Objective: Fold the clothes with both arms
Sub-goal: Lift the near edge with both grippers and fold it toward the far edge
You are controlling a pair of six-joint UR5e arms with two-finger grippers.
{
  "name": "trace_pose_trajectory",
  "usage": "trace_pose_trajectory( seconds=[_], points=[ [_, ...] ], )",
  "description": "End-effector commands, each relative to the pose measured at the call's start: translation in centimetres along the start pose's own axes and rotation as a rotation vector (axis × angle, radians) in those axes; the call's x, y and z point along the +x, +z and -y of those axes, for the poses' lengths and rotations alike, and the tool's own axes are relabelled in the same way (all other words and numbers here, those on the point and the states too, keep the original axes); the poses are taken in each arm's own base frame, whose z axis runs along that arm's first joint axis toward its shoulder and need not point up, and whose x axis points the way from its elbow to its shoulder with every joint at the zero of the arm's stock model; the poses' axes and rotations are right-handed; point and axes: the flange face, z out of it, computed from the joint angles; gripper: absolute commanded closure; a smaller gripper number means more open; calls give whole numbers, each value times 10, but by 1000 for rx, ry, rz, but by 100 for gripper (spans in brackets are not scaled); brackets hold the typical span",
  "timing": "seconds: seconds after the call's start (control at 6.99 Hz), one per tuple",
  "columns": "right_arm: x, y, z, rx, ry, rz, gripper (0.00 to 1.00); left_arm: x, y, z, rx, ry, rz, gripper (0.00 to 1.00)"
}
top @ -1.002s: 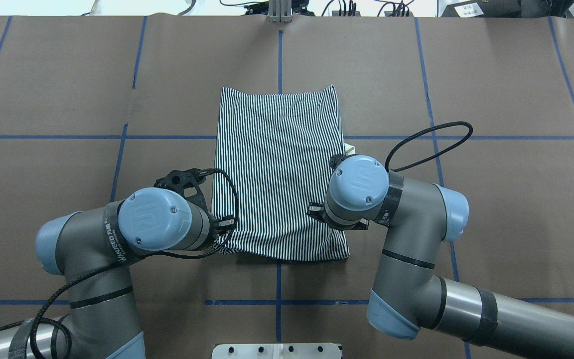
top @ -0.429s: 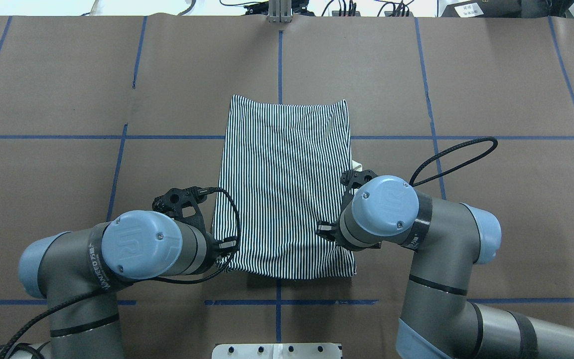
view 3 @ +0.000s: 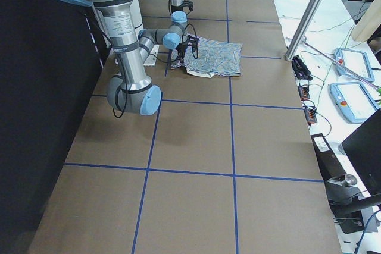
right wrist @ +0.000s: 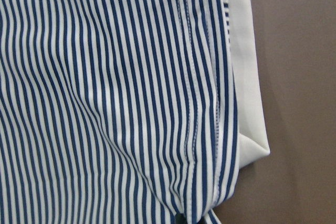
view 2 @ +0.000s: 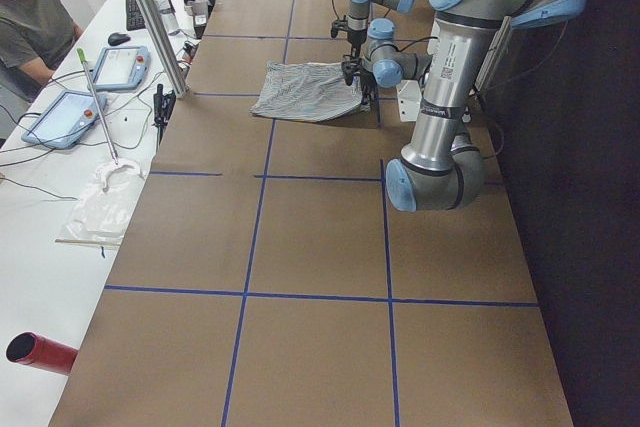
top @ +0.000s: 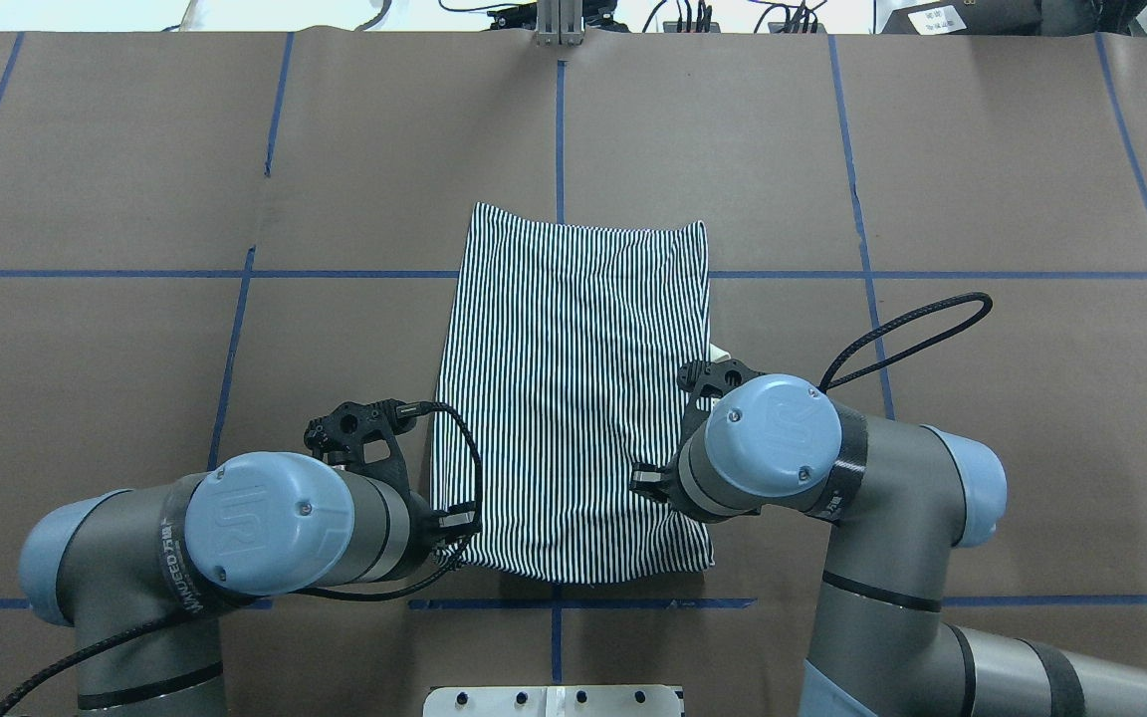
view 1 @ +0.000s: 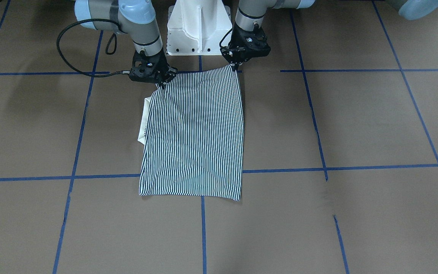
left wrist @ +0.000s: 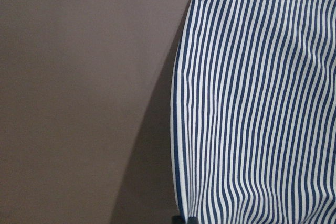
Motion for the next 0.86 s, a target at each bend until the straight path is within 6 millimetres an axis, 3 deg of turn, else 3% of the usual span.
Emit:
trace_pose_trajectory(
  seconds=[0.0,0.14,0.29,0.57,0.72],
  points=[
    [2,-19,41,55,40,25,100,4,-16,27,39,-21,-27,100],
    [-5,-30,64,86,63,60,100,13,-32,54,82,-12,-54,100],
    [-11,-25,89,108,83,66,100,15,-41,88,136,-19,-64,100],
    [-35,-17,132,141,112,120,100,26,-23,131,186,-49,-99,100],
    [-37,-21,146,149,125,124,100,25,-5,141,191,-56,-111,100]
  ],
)
